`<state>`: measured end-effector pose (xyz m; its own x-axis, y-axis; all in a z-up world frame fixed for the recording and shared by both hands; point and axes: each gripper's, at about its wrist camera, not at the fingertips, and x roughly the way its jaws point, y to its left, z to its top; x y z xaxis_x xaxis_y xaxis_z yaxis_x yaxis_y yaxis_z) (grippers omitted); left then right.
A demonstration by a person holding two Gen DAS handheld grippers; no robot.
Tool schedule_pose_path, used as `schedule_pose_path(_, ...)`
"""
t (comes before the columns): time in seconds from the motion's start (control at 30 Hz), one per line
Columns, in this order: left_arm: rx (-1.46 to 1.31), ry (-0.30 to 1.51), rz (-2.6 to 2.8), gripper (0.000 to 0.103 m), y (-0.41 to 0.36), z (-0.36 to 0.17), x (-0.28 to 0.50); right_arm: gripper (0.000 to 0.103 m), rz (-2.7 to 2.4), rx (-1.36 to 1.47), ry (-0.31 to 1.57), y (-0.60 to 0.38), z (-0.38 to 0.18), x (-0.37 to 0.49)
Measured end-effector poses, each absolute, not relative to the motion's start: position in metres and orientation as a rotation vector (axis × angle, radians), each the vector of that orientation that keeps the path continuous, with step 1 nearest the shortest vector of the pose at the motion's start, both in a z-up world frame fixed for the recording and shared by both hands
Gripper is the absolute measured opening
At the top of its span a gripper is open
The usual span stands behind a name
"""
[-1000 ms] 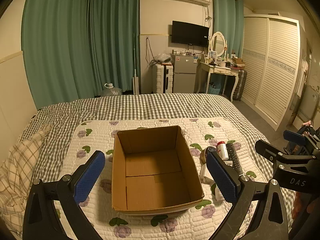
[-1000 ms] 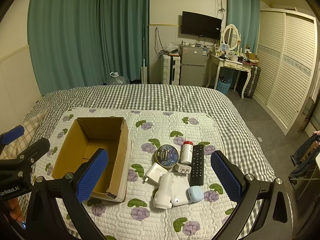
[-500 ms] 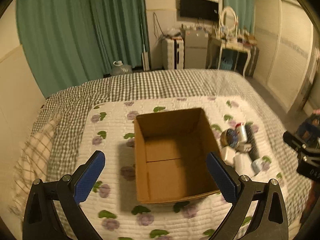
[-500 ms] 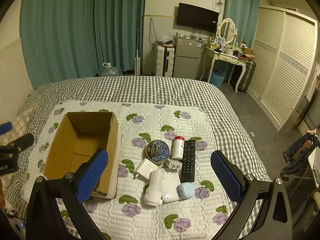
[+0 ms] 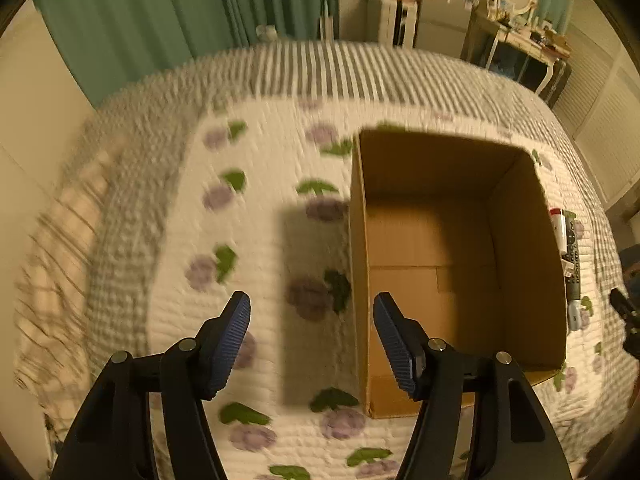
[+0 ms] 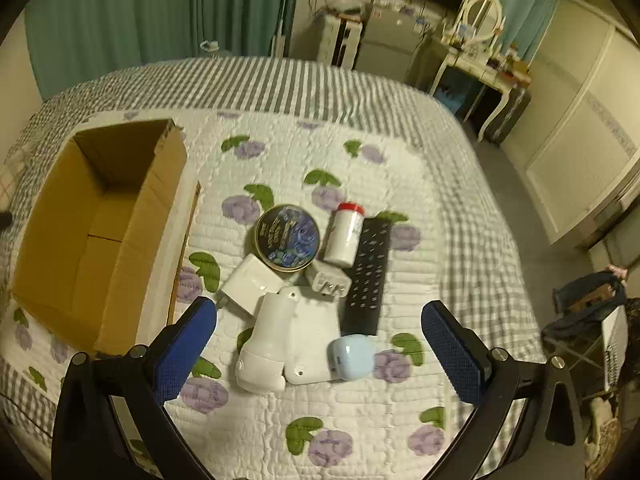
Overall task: Organize rigid objects
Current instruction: 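Grasp the box wall with the left tool while the right tool grasps the white bottle-shaped device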
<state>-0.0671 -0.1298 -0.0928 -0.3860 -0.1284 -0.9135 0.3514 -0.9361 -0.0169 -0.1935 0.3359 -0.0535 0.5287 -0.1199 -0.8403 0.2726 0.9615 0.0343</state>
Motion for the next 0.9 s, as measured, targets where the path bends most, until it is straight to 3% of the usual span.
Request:
schedule_pose_path(0.27, 1.596, 0.243, -2.419, 0.055, -0.113, -0.115, -0.087, 0.102, -0.169, 0.176, 1.078, 0.343, -0.081, -0.17)
schedule_pose_path(0.37, 1.644, 0.27, -2.407, 0.034, -0.114, -0.125, -0.096, 0.102, -0.157, 0.17, 1.105, 0.345, -0.091, -0.167)
schedule_pose_path(0.57, 1.693, 0.256, -2.413, 0.01, -0.109, -0.135, -0.101, 0.095, -0.147, 0.161, 1.149, 0.343, -0.106, -0.164)
schedule_pose_path(0.9, 1.695, 0.174, -2.407, 0.01, -0.102, -0.133, -0.102, 0.067, -0.05, 0.213, 1.252, 0.346, -0.133, -0.16)
